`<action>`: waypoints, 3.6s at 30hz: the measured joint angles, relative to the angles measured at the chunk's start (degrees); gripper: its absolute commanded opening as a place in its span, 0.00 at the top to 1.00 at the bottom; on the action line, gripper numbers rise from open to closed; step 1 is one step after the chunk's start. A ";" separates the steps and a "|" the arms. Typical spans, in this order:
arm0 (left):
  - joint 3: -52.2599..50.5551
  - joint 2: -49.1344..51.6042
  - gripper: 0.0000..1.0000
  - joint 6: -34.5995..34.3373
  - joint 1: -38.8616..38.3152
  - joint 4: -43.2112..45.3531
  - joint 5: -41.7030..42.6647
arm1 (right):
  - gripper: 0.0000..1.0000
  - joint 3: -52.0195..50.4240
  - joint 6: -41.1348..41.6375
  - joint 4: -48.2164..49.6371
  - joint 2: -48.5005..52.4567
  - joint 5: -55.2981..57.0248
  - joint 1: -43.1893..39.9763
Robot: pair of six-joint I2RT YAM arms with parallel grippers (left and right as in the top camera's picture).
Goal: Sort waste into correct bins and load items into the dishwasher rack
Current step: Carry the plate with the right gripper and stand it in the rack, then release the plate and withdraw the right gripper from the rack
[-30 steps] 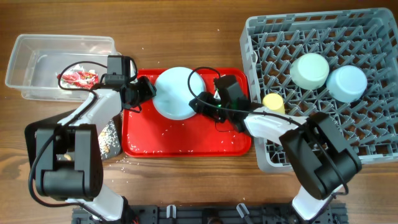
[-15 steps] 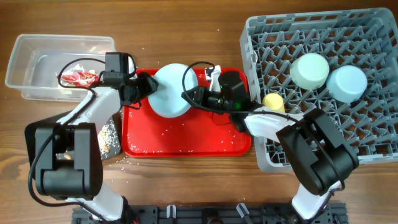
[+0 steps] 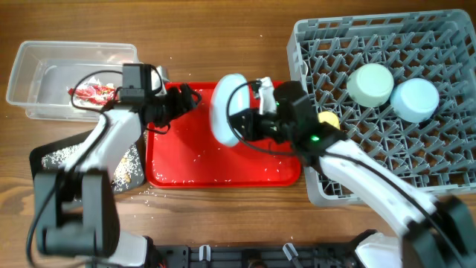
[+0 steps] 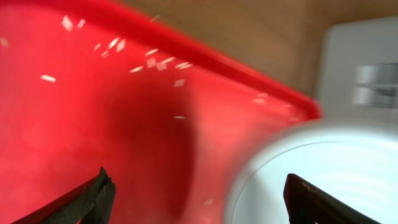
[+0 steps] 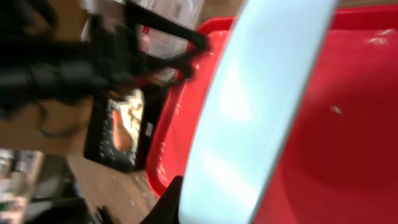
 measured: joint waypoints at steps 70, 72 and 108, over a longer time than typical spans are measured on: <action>8.81 -62.82 0.00 5.77 0.00 -38.71 -25.18 | 0.00 7.96 70.16 -52.30 -55.47 11.37 -21.59; 8.81 -62.82 0.00 5.77 0.00 -38.71 -25.18 | 0.00 4.28 76.83 -52.81 -55.52 11.37 -21.59; 8.74 -62.82 0.00 5.77 0.00 -38.73 -25.20 | 0.00 -49.77 -14.58 7.23 -81.77 34.34 -30.86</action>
